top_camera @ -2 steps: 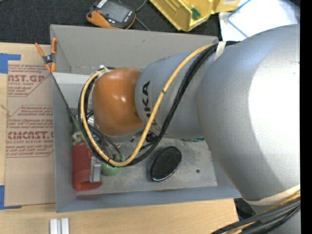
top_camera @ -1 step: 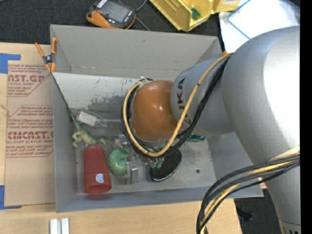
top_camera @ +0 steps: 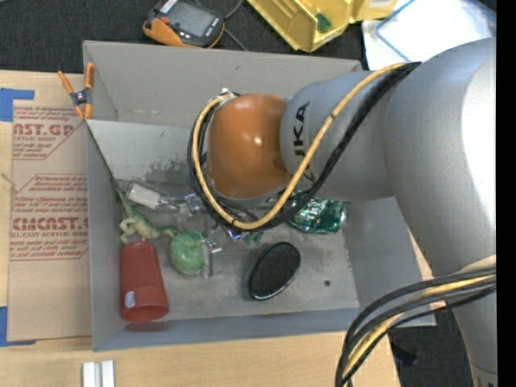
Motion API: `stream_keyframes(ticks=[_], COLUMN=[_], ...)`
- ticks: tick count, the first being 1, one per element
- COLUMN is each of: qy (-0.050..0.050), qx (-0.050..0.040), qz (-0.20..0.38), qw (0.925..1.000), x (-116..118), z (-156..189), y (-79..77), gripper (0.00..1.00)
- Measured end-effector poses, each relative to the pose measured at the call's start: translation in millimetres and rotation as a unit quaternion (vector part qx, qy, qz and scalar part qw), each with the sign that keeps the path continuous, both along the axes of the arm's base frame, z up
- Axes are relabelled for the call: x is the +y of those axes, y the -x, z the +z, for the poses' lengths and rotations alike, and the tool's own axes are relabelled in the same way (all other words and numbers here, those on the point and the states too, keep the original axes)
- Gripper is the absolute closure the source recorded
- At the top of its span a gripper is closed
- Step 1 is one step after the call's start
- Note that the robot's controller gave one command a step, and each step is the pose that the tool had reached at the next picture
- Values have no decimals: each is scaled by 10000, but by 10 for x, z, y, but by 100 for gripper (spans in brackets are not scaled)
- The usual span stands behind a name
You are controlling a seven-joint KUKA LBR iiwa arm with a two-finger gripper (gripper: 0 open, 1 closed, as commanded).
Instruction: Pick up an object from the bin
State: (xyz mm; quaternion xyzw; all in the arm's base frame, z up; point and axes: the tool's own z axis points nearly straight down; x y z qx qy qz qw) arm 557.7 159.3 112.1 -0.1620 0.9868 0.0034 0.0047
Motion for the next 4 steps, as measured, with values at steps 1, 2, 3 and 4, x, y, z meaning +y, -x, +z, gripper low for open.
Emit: stream_keyframes(ticks=[1,2,3,4], qy=[33,-6,17,16], qx=[79,0,50,51], qz=[229,-788,684,684], qw=[9997,9969,9976,9976], x=[259,81,-40,-40], z=[-128,-428,-414,-414], y=[571,303,284,284], gripper=[0,0,100,100])
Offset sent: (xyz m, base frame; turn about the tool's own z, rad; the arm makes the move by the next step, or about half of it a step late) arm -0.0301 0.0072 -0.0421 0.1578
